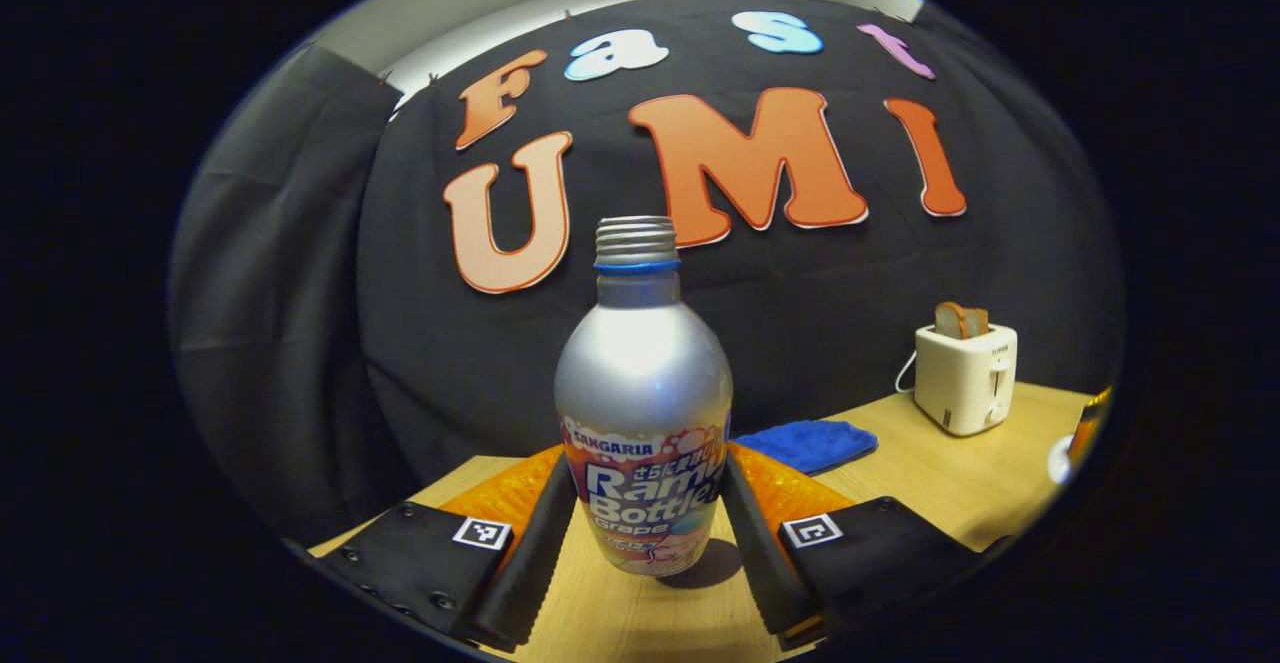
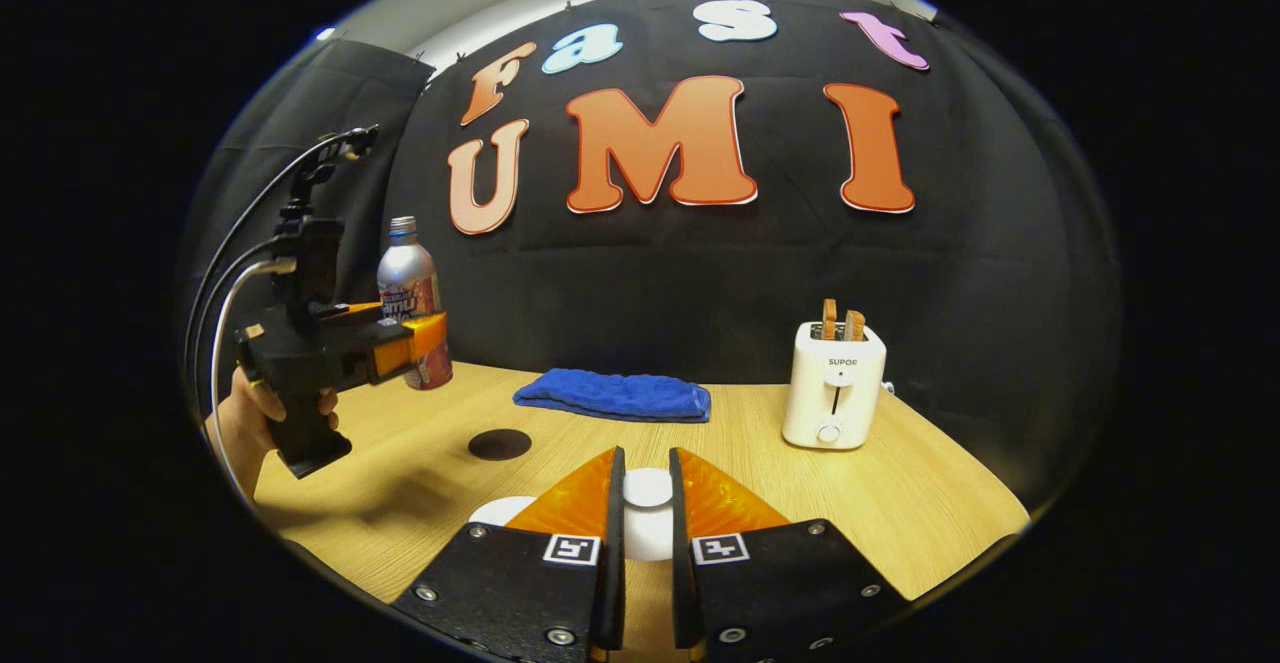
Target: Open the teacup lid with one hand, grasp the water bottle and pour water into the teacup with the other hand; after pouring, place the water bottle on the coaster and then close the teacup lid.
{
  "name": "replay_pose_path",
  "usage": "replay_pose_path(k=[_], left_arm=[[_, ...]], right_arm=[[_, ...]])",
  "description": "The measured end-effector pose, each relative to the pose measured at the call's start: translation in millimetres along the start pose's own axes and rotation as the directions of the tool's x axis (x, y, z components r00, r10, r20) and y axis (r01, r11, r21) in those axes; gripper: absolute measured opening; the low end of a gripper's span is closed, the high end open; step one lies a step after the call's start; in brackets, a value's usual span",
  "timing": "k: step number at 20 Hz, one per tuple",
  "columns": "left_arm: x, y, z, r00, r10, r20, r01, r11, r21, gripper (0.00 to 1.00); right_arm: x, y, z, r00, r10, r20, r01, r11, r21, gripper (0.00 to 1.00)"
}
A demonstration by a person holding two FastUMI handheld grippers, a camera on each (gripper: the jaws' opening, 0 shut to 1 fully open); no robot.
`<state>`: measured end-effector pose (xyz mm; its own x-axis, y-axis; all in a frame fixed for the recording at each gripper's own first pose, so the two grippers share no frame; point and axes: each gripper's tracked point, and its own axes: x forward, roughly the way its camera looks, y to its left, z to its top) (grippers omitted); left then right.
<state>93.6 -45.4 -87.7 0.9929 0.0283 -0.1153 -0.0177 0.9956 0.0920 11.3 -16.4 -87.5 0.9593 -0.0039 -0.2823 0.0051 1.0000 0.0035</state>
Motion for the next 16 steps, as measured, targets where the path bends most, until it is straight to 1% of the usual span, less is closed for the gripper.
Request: replay_pose_path(k=[2, 5, 9, 10, 13, 16], left_arm=[[-1, -3, -2, 1.0, -0.025, 0.008, 0.025, 0.997, -0.069, 0.83], [4, -12, -13, 0.998, -0.061, 0.0, 0.06, 0.988, -0.144, 0.84], [14, -27, -36, 0.993, -0.103, -0.052, 0.089, 0.969, -0.23, 0.83], [17, -28, -43, 0.991, -0.108, -0.076, 0.086, 0.966, -0.245, 0.83], [16, -29, -67, 0.983, -0.113, -0.141, 0.076, 0.966, -0.246, 0.84], [19, -29, -80, 0.977, -0.116, -0.179, 0.071, 0.968, -0.241, 0.83]], right_arm=[[4, 0, -2, 1.0, -0.003, -0.002, 0.003, 1.0, -0.014, 0.19], [8, 3, -6, 1.0, 0.005, -0.015, -0.005, 1.0, -0.011, 0.19], [13, 8, -8, 1.0, 0.025, -0.015, -0.025, 1.0, -0.011, 0.19], [15, 9, -8, 0.999, 0.029, -0.016, -0.029, 1.0, -0.008, 0.19], [19, 14, -13, 0.999, 0.044, -0.028, -0.045, 0.999, -0.011, 0.2], [23, 22, -20, 0.997, 0.067, -0.042, -0.068, 0.998, -0.017, 0.19]])
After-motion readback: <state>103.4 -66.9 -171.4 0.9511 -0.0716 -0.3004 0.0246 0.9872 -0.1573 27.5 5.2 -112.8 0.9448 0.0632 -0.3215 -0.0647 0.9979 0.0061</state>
